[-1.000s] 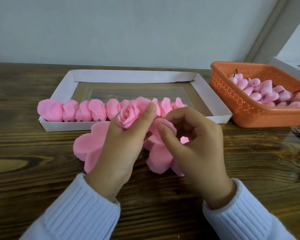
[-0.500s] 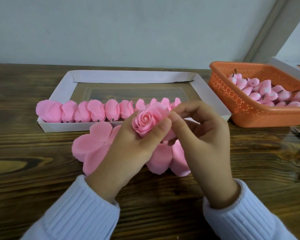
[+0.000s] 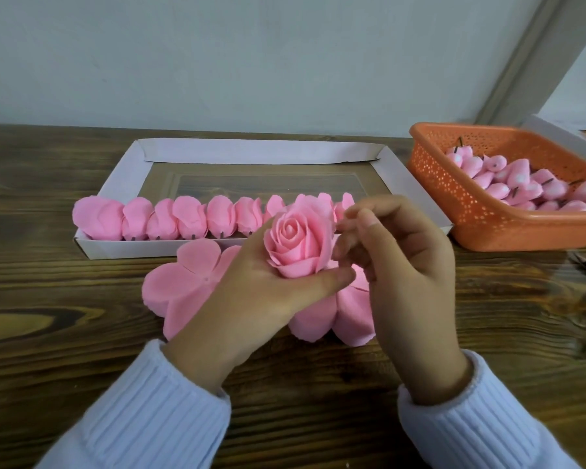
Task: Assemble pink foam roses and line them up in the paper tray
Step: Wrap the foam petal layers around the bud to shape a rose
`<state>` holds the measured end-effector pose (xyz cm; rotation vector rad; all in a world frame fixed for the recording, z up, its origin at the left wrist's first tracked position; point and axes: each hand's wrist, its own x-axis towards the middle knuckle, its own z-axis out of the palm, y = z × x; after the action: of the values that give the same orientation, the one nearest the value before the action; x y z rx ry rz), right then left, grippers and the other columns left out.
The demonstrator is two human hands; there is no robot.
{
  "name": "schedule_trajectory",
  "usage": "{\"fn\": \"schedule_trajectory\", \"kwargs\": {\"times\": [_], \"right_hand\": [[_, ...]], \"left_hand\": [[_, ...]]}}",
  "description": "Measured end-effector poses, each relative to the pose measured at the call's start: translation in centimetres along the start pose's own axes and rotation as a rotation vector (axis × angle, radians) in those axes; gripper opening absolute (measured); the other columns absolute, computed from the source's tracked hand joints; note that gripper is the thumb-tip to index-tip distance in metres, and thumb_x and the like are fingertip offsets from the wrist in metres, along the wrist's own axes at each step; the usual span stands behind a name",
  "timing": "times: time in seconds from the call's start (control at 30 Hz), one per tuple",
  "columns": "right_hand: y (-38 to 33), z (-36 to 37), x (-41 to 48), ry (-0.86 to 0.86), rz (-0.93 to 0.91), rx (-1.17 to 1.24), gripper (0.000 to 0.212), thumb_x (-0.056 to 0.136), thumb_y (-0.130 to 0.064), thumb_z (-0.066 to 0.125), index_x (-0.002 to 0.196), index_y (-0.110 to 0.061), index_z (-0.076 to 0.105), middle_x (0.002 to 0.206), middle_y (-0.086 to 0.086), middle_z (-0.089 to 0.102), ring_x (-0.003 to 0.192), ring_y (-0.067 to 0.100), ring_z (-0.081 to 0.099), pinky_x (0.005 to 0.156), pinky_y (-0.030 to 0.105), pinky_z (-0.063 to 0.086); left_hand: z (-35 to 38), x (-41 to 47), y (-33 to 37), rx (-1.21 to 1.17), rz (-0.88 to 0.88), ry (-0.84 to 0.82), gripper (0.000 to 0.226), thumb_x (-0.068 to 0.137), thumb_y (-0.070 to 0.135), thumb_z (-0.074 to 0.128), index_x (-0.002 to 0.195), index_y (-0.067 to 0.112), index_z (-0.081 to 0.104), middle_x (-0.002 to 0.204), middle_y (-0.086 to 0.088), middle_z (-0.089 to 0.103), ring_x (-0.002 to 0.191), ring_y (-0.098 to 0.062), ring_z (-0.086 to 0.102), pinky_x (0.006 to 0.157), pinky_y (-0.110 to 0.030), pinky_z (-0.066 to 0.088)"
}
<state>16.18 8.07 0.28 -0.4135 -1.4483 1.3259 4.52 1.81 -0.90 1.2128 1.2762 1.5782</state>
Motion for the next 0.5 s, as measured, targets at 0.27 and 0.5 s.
{"fn": "schedule_trajectory", "kwargs": {"times": [0.27,0.5], "right_hand": [[0.9,0.3,0.1,-0.204,0.472,0.135,0.018,0.1,-0.002,0.042,0.102,-0.001,0.06,0.088,0.014,0.066,0.074,0.022,0.065,0.06,0.028,0.057],[0.9,1.0,-0.5,-0.373,0.664,0.313,0.027,0.098,-0.01,0.044,0.077,-0.008,0.061,0.061,0.008,0.059,0.043,0.011,0.051,0.036,0.017,0.034]], "left_hand": [[0.1,-0.3,0.2,-0.117,0.157,0.19,0.021,0.065,0.031,0.075,0.085,0.025,0.076,0.083,-0.002,0.074,0.08,-0.018,0.072,0.063,-0.027,0.056],[0.6,-0.6,0.6,-0.229,0.067,0.193,0.019,0.067,0.034,0.073,0.068,0.017,0.067,0.04,-0.001,0.046,0.027,-0.019,0.044,0.041,-0.029,0.046]]}}
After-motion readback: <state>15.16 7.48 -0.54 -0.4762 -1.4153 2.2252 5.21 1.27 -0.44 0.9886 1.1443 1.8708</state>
